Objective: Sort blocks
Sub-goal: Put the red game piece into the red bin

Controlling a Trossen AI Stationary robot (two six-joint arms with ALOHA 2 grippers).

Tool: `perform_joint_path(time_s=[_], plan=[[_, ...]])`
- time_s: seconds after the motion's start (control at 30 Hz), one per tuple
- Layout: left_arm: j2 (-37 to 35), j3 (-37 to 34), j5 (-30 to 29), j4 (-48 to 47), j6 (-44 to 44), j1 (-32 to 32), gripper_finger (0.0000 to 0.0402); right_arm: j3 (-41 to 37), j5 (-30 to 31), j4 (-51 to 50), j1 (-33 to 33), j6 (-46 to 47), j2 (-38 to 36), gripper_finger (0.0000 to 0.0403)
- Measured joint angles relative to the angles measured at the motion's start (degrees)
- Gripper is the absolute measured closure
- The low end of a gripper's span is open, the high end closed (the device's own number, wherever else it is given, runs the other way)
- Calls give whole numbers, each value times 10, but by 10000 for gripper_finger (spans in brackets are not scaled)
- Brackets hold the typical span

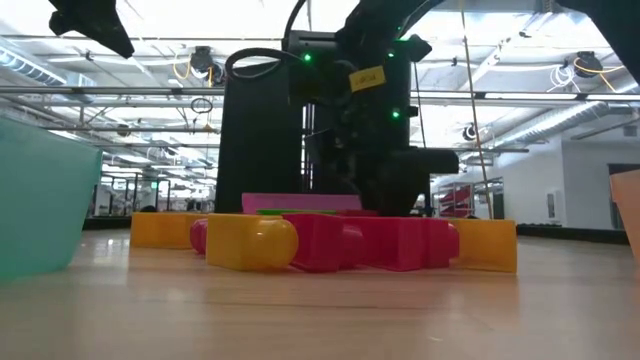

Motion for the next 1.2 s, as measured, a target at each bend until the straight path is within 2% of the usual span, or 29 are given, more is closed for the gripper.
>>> perform_joint_path(time_s=[0.27, 0.53, 0.83, 1.03, 1.2], plan=[[0, 0, 0, 0, 0, 0, 343, 50, -4, -40, 0, 12, 0, 289], [0, 0, 0, 0, 0, 0, 343, 167, -6, -105, -19, -22, 0, 289], [0, 0, 0, 0, 0, 0, 343, 295, -6, -84, -140, 1, 0, 289], [0, 0, -1, 0, 4, 0, 343, 307, -32, -38, -243, 65, 0, 289], [0, 0, -2, 0, 4, 0, 343, 306, -37, -34, -297, 88, 8, 289]])
